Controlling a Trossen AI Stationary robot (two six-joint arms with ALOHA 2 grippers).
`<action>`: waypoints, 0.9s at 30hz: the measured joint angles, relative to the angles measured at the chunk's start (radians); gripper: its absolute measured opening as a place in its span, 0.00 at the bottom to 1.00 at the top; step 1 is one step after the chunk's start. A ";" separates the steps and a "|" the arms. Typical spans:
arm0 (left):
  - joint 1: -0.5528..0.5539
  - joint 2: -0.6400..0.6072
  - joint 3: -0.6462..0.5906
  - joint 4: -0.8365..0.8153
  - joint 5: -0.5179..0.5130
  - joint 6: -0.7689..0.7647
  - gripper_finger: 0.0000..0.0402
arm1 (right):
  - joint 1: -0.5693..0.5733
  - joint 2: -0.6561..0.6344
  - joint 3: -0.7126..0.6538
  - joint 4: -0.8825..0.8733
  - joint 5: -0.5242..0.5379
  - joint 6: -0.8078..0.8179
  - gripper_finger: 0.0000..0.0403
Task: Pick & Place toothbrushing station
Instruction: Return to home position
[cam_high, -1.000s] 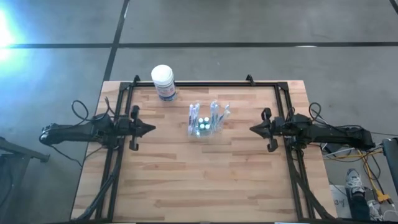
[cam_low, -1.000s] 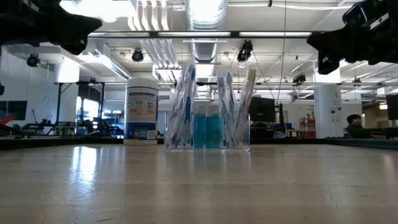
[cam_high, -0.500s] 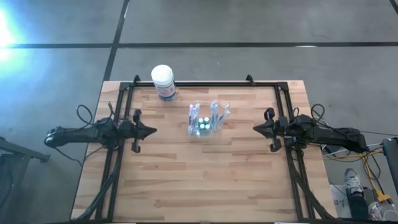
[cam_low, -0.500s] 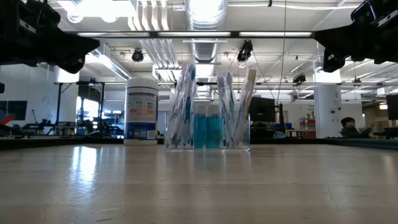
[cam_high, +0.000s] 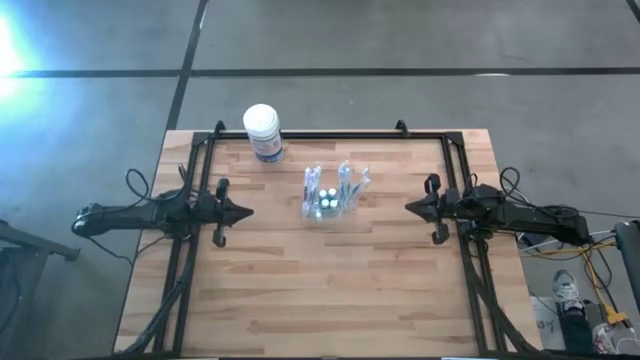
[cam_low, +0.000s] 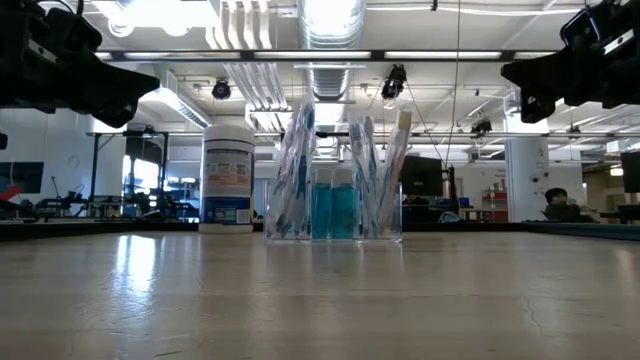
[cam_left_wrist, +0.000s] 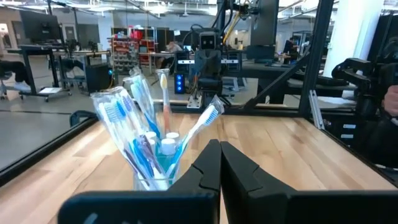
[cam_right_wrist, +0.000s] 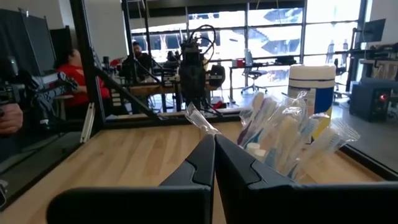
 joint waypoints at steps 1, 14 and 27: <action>0.000 0.000 0.000 0.000 0.000 0.000 0.00 | 0.000 0.000 0.000 0.000 0.000 0.003 0.02; 0.000 0.000 -0.001 -0.002 0.000 -0.006 0.01 | 0.000 -0.002 0.000 0.032 0.000 0.008 0.02; 0.000 0.000 -0.002 0.007 -0.004 -0.013 0.02 | 0.000 -0.001 0.000 0.058 0.000 0.022 0.02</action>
